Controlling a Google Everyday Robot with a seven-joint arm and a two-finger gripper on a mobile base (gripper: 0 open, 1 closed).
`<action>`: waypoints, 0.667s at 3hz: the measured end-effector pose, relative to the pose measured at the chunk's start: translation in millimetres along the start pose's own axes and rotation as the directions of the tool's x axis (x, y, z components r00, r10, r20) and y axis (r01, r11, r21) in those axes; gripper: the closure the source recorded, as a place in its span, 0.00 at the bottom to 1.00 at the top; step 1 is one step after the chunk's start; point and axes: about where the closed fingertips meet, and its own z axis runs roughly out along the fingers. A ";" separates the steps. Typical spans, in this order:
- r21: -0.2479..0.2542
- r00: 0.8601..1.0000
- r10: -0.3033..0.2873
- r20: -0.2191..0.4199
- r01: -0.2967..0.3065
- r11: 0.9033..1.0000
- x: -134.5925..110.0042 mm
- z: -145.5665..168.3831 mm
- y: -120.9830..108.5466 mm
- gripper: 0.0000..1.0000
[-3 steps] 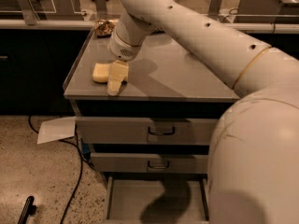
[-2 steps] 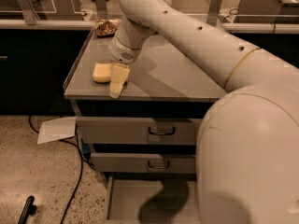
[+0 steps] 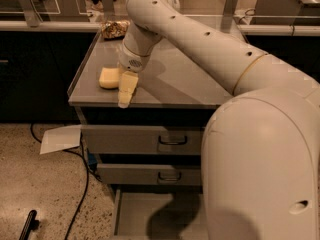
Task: Place sponge into bottom drawer
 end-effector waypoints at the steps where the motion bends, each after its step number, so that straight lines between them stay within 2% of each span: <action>1: 0.000 1.000 0.000 0.000 0.000 1.000 0.0 0.0 0.1 0.42; 2: 0.000 1.000 0.000 0.000 0.000 1.000 -2.8 -3.8 5.6 0.65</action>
Offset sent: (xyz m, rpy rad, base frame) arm -0.0061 0.0059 0.0229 0.0022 -0.0234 0.0082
